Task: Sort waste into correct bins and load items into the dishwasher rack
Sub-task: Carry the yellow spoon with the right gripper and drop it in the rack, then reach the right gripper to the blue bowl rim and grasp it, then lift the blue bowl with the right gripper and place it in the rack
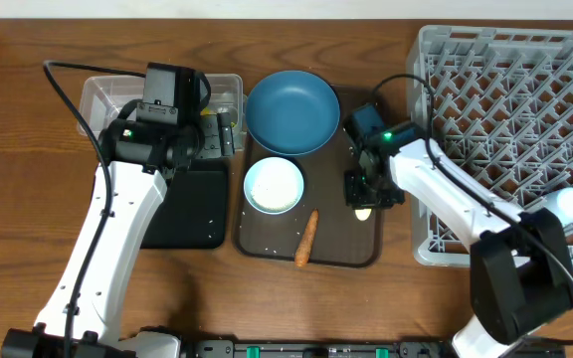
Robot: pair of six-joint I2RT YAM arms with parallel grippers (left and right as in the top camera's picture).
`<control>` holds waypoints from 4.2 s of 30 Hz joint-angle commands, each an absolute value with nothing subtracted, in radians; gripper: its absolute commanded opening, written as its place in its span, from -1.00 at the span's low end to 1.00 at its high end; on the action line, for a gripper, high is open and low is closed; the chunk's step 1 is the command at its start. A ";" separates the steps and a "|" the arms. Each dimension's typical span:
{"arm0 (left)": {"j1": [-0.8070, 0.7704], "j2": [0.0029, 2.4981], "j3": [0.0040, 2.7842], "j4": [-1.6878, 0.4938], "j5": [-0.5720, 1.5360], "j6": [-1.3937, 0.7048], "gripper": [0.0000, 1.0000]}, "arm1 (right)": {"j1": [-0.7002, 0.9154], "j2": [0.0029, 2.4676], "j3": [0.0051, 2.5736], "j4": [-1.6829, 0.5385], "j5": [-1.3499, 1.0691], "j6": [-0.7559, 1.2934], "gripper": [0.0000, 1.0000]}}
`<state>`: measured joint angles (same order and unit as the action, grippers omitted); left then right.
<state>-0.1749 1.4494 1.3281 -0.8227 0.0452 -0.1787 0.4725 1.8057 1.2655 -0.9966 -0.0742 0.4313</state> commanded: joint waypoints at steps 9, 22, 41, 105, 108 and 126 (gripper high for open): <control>-0.175 1.452 1.337 -0.825 0.033 -0.165 0.71 | 0.405 1.689 1.265 -0.999 -0.050 0.312 -0.61; -0.175 1.452 1.337 -0.825 0.033 -0.165 0.72 | 0.149 1.555 1.395 -1.158 -0.049 0.055 -0.56; -0.175 1.452 1.337 -0.825 0.033 -0.165 0.72 | 0.035 1.719 1.391 -1.220 -0.042 0.036 -0.55; -0.175 1.478 1.337 -0.830 0.033 -0.165 0.73 | 0.379 2.154 1.484 -0.419 0.056 0.397 -0.89; -0.175 1.478 1.337 -0.830 0.033 -0.165 0.73 | 0.366 2.150 1.486 -0.427 0.056 0.397 -0.97; -0.175 1.478 1.337 -0.830 0.033 -0.165 0.73 | 0.190 1.790 1.491 -0.500 0.097 -0.015 -0.98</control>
<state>-0.1749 1.4700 1.3281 -0.8272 0.0452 -0.1787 0.2264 1.9083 1.4853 -0.5110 0.0536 0.1337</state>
